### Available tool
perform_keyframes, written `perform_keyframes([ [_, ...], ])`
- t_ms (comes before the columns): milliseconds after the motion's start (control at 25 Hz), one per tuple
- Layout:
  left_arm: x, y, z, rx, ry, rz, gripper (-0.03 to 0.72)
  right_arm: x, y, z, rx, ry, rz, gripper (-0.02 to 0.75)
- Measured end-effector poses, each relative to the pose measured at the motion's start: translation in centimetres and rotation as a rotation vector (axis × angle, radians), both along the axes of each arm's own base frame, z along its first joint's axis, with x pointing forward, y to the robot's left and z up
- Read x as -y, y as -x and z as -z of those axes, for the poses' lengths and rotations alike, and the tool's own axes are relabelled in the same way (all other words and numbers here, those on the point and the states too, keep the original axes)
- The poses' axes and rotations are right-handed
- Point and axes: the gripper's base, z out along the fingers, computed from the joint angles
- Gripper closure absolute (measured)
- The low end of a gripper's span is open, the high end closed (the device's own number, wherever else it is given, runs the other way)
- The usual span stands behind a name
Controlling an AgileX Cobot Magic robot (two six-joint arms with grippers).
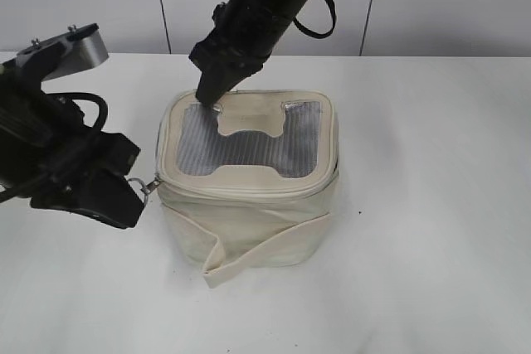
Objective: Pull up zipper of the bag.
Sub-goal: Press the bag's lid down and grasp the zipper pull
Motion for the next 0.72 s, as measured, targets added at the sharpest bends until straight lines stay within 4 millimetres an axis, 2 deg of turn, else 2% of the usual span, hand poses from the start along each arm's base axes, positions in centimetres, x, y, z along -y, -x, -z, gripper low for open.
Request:
perform_keyframes([
  [240, 0.2, 0.5, 0.0, -0.047, -0.005, -0.042, 0.691, -0.1, 0.1, 0.0, -0.009, -0.008, -0.001, 0.699],
  [720, 3.5, 2.4, -0.2, 0.015, 0.028, 0.024, 0.691, -0.1, 0.2, 0.0, -0.021, -0.006, -0.007, 0.699],
])
